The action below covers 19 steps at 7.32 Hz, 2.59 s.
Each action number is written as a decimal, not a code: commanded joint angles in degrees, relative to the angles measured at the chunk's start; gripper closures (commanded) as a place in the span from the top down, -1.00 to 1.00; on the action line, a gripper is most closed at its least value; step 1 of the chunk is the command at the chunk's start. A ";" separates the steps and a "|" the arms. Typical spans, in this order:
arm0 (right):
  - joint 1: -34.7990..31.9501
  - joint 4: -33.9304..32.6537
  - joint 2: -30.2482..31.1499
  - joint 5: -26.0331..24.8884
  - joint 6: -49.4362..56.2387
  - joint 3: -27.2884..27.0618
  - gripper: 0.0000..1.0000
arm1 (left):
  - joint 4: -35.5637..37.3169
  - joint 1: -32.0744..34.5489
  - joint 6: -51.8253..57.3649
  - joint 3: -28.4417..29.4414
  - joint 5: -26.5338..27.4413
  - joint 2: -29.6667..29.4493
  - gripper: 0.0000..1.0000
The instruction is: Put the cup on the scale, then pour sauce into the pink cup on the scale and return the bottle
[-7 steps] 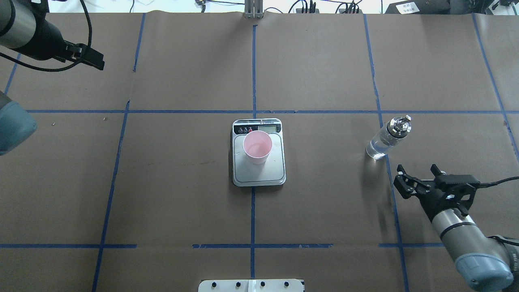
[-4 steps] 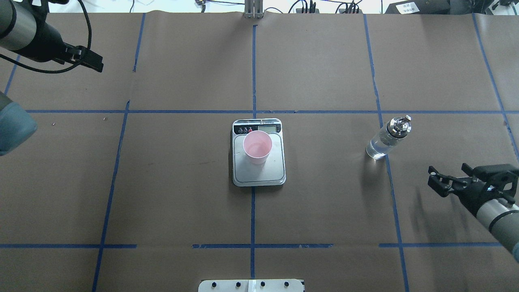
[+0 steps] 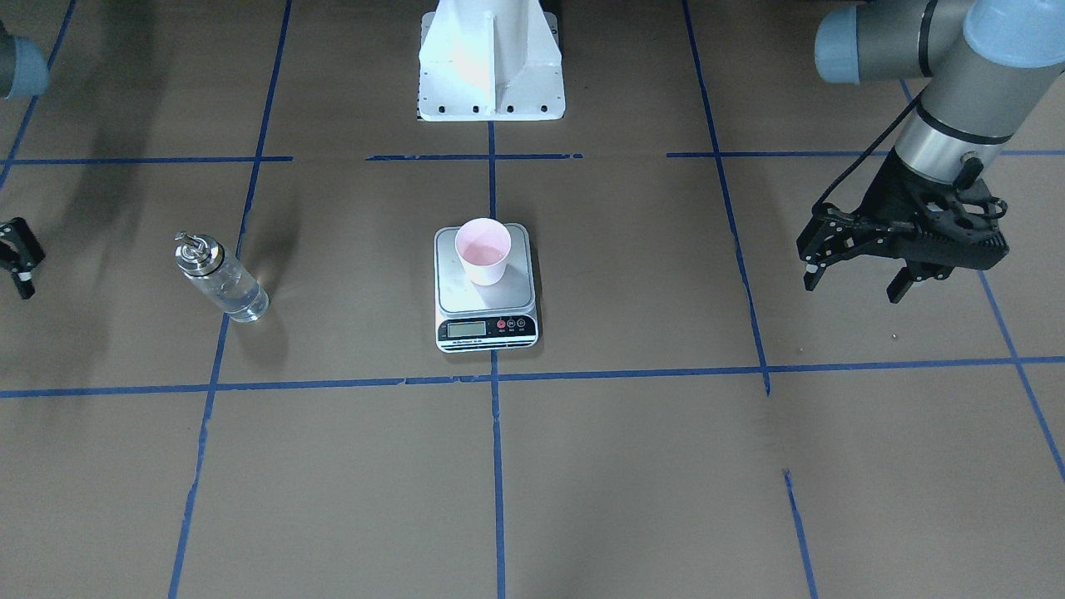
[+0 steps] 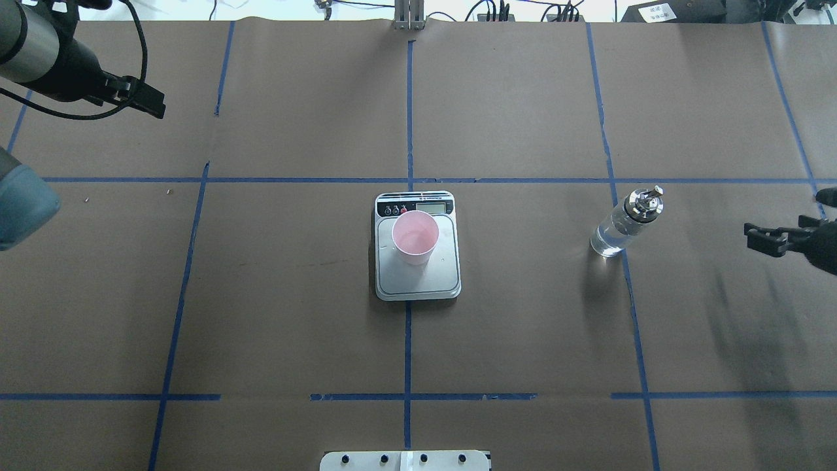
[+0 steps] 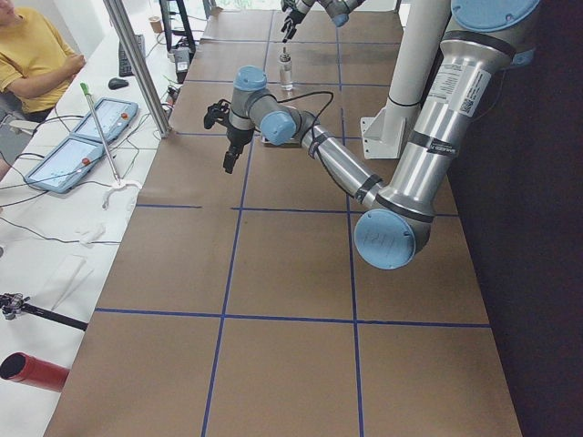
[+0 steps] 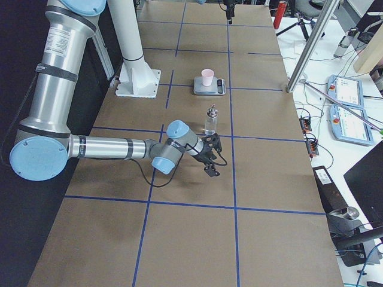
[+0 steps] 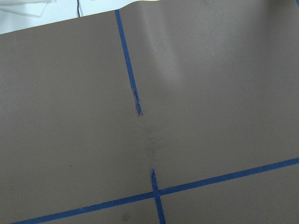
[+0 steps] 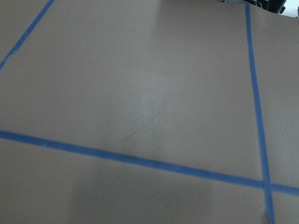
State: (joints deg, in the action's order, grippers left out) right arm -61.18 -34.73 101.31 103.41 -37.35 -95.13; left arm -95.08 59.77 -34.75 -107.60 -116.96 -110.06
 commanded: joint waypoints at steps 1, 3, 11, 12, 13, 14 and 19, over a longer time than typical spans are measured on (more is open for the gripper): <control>-18.02 -22.28 -11.00 18.69 20.99 1.53 1.00 | -0.54 3.13 5.63 3.25 -3.86 0.63 0.98; -26.15 -45.14 -18.40 24.81 40.51 1.53 1.00 | -0.63 14.08 20.52 10.09 -10.53 2.57 0.98; -27.76 -61.68 -15.44 31.76 51.50 2.15 1.00 | 11.41 31.72 39.49 21.48 -17.51 9.24 1.00; -27.67 -61.59 -15.27 31.59 51.58 2.23 1.00 | 12.10 31.63 39.49 17.99 -17.60 10.73 1.00; -27.67 -61.51 -15.26 31.42 51.50 1.97 1.00 | 11.42 31.55 39.49 18.56 -18.38 11.26 1.00; -27.59 -61.42 -15.26 31.33 51.32 2.06 1.00 | 11.32 31.55 39.49 17.70 -17.34 11.79 1.00; -26.62 -61.51 -14.56 31.42 49.12 2.14 1.00 | 10.62 28.03 39.23 15.49 -17.25 14.52 1.00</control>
State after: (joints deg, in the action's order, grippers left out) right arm -88.13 -96.27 86.79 134.95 12.28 -93.04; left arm -84.54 88.40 4.70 -91.51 -134.50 -95.78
